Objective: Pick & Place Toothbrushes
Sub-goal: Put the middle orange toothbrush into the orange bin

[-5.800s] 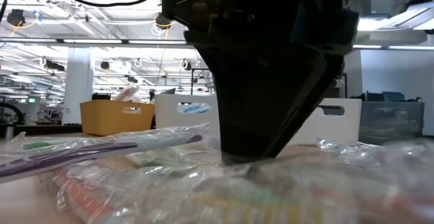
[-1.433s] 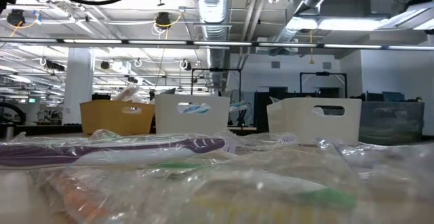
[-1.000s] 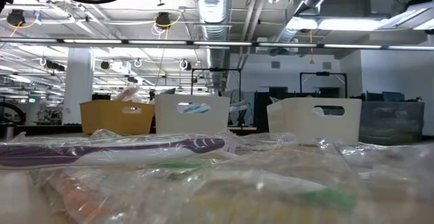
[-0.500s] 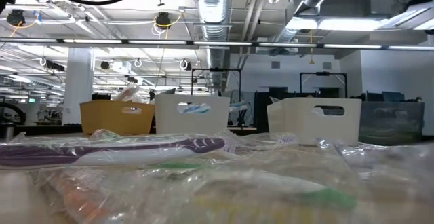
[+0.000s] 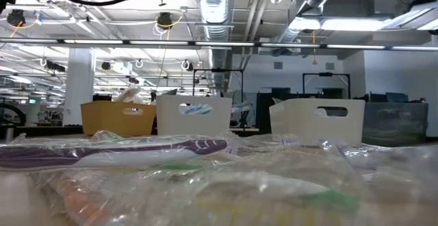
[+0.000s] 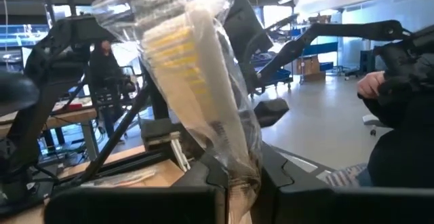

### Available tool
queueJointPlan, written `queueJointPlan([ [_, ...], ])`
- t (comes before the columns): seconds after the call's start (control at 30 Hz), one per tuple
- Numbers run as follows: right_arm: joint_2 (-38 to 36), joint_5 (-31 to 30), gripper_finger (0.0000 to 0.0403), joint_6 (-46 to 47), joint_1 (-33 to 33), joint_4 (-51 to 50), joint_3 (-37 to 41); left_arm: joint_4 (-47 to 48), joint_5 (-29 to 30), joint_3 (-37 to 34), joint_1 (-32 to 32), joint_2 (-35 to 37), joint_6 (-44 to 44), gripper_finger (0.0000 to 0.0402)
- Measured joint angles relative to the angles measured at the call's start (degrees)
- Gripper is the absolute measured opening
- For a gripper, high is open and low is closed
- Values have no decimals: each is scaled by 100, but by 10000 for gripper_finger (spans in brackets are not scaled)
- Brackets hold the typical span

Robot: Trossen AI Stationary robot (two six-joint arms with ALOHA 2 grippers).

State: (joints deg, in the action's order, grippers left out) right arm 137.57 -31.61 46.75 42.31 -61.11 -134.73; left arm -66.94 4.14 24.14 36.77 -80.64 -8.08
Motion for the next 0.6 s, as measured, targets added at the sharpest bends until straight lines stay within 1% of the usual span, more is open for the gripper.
queueJointPlan([
  [0.17, 70, -558, 119, 1302, 122, -1219, 10, 42, 54, 0, 0, 0, 0, 13],
  [0.3, 55, -1491, 118, 2012, 380, -1783, 6, 55, 198, 0, -2, 0, -1, 13],
  [0.4, 49, -2026, 118, 2453, 587, -2128, 6, 142, 207, 0, -22, 0, -49, 14],
  [0.47, 49, -2215, 118, 2815, 710, -2417, 6, 203, 339, -2, -22, 0, -50, 14],
  [0.57, 49, -2285, 118, 3413, 843, -2935, 6, 237, 668, -2, -22, 2, -59, 13],
  [0.6, 48, -2299, 118, 3458, 868, -2905, 19, 350, 814, -2, -20, 42, -104, 13],
])
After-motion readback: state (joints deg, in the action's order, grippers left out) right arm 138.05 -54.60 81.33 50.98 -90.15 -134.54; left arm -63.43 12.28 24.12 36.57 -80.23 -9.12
